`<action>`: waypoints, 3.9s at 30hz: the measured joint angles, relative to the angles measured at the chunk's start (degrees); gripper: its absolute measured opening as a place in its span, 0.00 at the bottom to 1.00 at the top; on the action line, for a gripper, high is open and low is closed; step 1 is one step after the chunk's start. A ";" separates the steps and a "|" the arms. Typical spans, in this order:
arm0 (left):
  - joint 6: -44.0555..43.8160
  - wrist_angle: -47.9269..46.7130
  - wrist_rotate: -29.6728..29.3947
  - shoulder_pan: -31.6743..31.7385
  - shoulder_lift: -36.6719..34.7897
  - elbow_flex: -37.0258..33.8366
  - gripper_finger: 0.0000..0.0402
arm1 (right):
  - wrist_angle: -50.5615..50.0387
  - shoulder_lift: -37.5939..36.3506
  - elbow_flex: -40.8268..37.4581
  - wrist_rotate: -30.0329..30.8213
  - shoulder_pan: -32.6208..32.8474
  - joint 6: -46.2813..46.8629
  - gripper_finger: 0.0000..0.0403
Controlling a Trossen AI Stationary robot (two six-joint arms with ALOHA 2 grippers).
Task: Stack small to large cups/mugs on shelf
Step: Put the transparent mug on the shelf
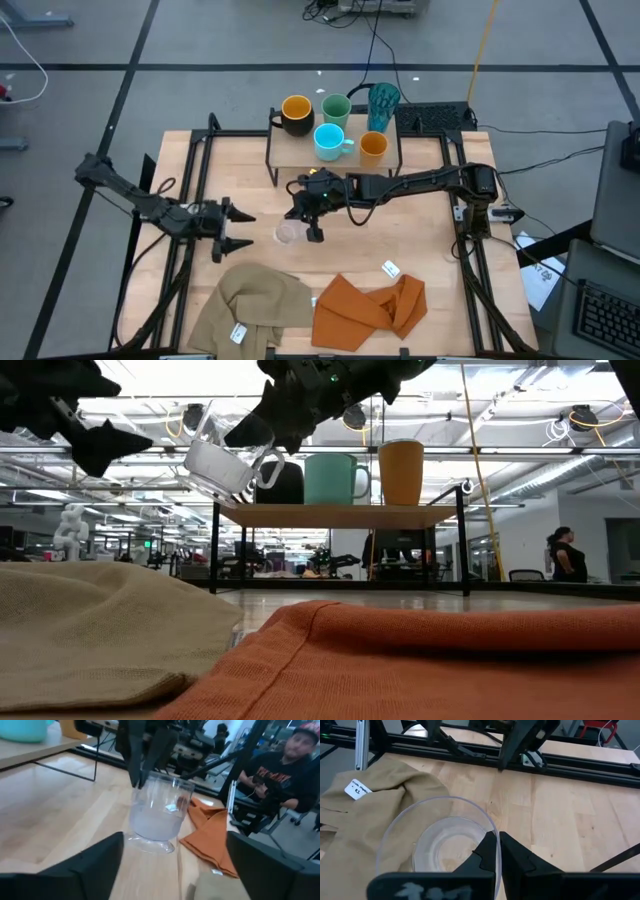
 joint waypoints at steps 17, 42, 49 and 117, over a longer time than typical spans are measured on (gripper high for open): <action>6.17 3.71 7.39 6.53 28.25 11.69 0.81 | 0.83 0.00 0.00 -0.02 -0.04 -0.81 0.00; 6.31 -5.93 8.91 11.32 34.16 16.26 0.79 | -0.44 -0.02 0.04 -0.15 -0.04 -0.81 0.00; 8.28 -6.72 13.41 11.32 31.59 16.28 0.79 | -3.45 -0.02 0.04 -0.13 -0.61 -0.91 0.00; 39.50 -49.41 21.94 16.97 57.40 60.27 0.64 | -8.57 0.00 0.02 -3.19 -2.16 -0.18 0.00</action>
